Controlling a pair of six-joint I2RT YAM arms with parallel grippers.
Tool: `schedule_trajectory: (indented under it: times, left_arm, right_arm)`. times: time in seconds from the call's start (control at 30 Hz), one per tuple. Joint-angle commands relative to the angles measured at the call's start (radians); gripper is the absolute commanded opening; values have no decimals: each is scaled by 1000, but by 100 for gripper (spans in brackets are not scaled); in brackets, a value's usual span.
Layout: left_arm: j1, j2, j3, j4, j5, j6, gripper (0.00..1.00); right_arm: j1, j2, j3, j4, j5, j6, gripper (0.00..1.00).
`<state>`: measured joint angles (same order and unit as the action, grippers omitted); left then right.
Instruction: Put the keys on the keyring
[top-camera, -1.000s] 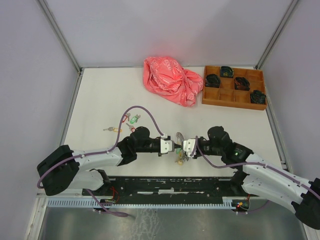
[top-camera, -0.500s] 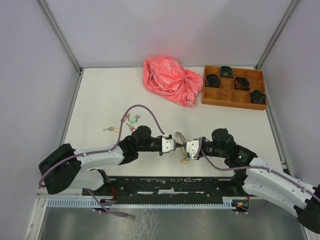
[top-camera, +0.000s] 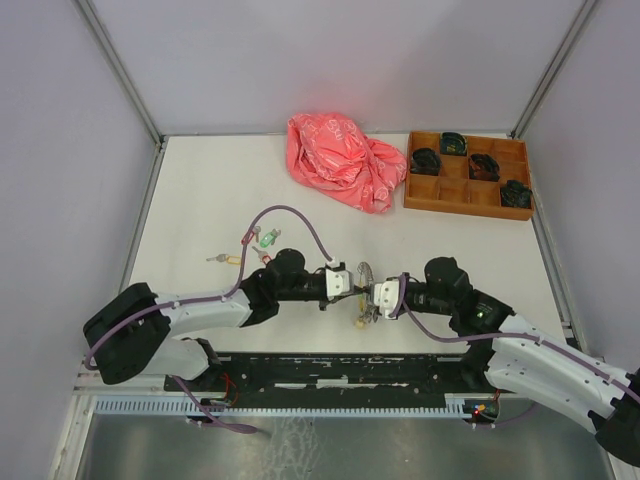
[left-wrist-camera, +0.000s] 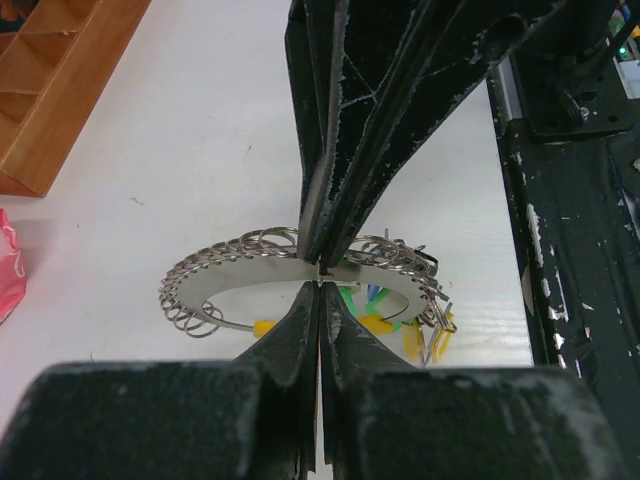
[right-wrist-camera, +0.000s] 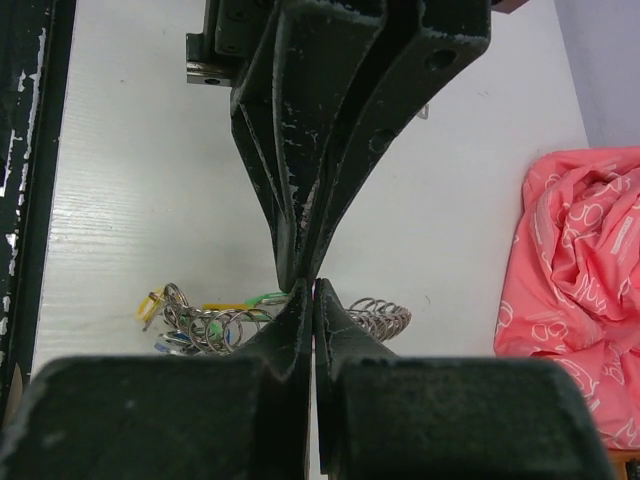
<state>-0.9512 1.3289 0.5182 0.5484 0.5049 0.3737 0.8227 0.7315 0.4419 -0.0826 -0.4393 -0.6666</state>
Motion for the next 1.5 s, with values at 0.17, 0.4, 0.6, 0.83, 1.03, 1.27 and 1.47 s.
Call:
schedule_trajectory:
  times: [0.17, 0.4, 0.6, 0.83, 1.03, 1.27, 1.47]
  left_arm:
    - [22, -11, -58, 212, 5, -246, 3]
    - [23, 6, -107, 367, 7, -335, 3]
    - [22, 18, -138, 416, -72, -362, 3]
    - [23, 7, -163, 326, -206, -395, 3]
    - [23, -57, -129, 15, -395, -480, 3]
    - [24, -77, 1, -418, -564, -576, 3]
    - [49, 52, 85, -451, -620, -590, 3]
  right_arm:
    - [1, -9, 4, 140, 20, 33, 1]
    - [1, 9, -16, 214, 4, 83, 1]
    - [1, 2, -40, 227, 52, 96, 1]
    - [1, 49, -54, 256, 95, 114, 1]
    - [1, 88, -71, 321, 161, 152, 1]
    - [1, 109, -77, 343, 186, 154, 1]
    - [1, 119, -83, 360, 190, 161, 1]
